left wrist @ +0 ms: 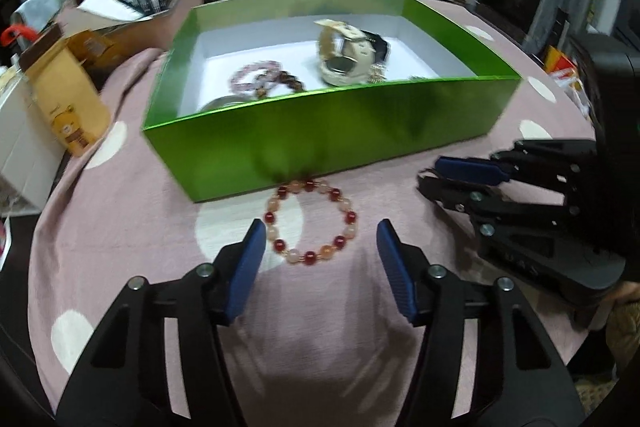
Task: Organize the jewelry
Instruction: 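Grasp the dark ring with the right tool while the left tool grasps the red bead bracelet, then carry the red bead bracelet and dark ring over the green box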
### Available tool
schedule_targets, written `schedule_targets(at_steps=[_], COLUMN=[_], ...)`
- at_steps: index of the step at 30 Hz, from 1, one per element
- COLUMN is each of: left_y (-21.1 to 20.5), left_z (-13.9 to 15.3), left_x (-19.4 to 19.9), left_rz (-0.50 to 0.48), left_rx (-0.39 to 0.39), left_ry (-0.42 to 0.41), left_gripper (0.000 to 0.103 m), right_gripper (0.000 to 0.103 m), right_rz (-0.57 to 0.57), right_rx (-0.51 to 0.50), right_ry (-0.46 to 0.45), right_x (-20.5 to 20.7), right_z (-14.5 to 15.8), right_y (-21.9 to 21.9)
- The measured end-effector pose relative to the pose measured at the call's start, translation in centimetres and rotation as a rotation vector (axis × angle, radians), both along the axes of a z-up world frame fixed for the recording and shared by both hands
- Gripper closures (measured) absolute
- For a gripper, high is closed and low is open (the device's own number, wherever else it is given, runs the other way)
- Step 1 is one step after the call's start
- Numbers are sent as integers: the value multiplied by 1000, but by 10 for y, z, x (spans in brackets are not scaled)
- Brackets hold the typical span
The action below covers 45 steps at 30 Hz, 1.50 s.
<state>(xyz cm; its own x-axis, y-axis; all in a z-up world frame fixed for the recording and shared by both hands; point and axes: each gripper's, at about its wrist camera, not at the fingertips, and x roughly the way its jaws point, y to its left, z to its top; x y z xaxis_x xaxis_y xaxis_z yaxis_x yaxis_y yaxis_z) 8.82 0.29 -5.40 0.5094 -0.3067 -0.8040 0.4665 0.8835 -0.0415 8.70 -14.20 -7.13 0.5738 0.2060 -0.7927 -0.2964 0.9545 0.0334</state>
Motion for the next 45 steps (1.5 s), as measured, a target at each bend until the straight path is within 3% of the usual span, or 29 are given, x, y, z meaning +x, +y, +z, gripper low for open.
schedule_targets(at_steps=[9, 12, 17, 19, 22, 27, 38, 45], left_y=[-19, -22, -24, -27, -32, -29, 0, 14], left_z=[-10, -15, -17, -16, -15, -15, 8, 31], left_x=[8, 10, 10, 8, 4, 2, -15, -19], left_rz=[-87, -99, -108, -124, -135, -92, 42, 111], left_rx=[52, 64, 72, 74, 88, 52, -151, -175], left_ry=[42, 60, 59, 66, 68, 79, 77, 32], left_gripper=[60, 71, 74, 87, 95, 96, 96, 96], right_gripper=[84, 84, 84, 84, 84, 84, 84, 84], right_rz=[-58, -64, -85, -93, -102, -110, -110, -104], right_rx=[74, 92, 113, 121, 130, 133, 148, 157], right_ry=[-3, -16, -35, -41, -45, -49, -69, -109], right_x=[-10, -17, -23, -25, -29, -35, -50, -56], right_z=[8, 13, 18, 20, 22, 24, 32, 46], right_y=[-23, -30, -38, -41, -45, -49, -53, -53])
